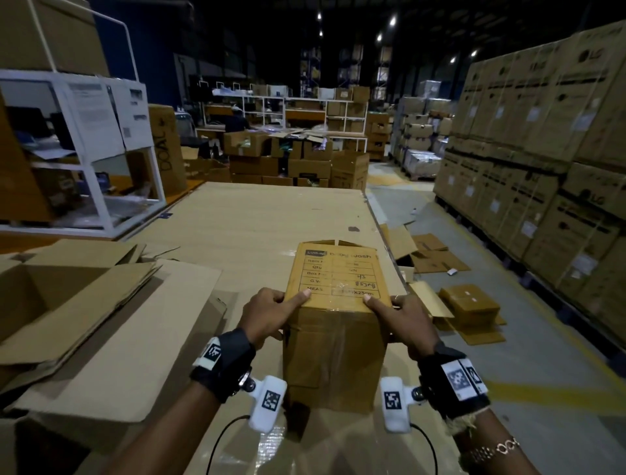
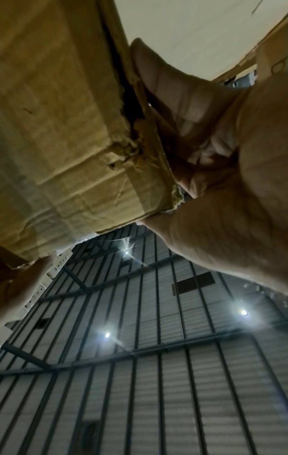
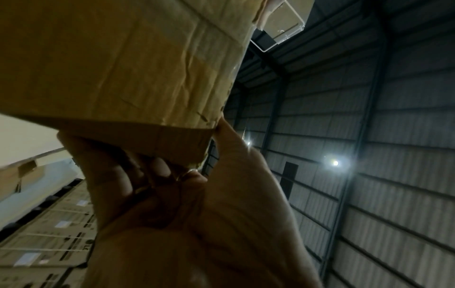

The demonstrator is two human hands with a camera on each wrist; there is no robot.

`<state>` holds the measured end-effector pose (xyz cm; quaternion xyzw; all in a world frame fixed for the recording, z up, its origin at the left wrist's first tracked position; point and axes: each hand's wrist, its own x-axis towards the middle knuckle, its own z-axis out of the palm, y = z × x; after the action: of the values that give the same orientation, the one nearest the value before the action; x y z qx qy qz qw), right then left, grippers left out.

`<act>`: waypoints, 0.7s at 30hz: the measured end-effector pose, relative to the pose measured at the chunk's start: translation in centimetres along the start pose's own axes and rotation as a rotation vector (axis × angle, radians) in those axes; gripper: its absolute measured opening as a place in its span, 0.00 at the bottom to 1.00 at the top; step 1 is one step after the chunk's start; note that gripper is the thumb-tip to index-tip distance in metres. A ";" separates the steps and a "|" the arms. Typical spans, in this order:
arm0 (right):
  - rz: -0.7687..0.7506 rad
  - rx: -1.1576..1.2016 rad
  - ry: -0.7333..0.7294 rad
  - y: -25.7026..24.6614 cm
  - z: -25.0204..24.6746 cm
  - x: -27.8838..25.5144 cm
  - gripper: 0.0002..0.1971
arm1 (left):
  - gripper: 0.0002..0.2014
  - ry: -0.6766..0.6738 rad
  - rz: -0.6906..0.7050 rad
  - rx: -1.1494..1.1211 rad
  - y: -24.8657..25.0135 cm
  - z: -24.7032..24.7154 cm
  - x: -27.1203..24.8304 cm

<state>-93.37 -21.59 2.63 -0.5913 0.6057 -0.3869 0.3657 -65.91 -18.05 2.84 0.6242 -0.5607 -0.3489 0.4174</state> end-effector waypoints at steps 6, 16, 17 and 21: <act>-0.103 0.153 -0.106 0.1 -0.6 -2.6 0.27 | 0.27 -0.042 0.121 -0.021 -0.2 -1.4 -1.2; -0.285 0.173 -0.136 4.3 1.5 -7.5 0.36 | 0.25 -0.060 0.182 -0.214 -4.9 -0.9 -5.5; -0.285 0.168 -0.133 4.9 1.6 -7.9 0.39 | 0.26 -0.054 0.173 -0.247 -5.5 -0.4 -6.3; -0.264 0.207 -0.130 7.3 2.5 -9.1 0.43 | 0.33 -0.023 0.140 -0.307 -8.1 1.2 -8.3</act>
<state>-94.00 -12.55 -5.20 -0.6488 0.4545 -0.4529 0.4091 -64.74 -9.84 -5.31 0.5085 -0.5475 -0.4077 0.5248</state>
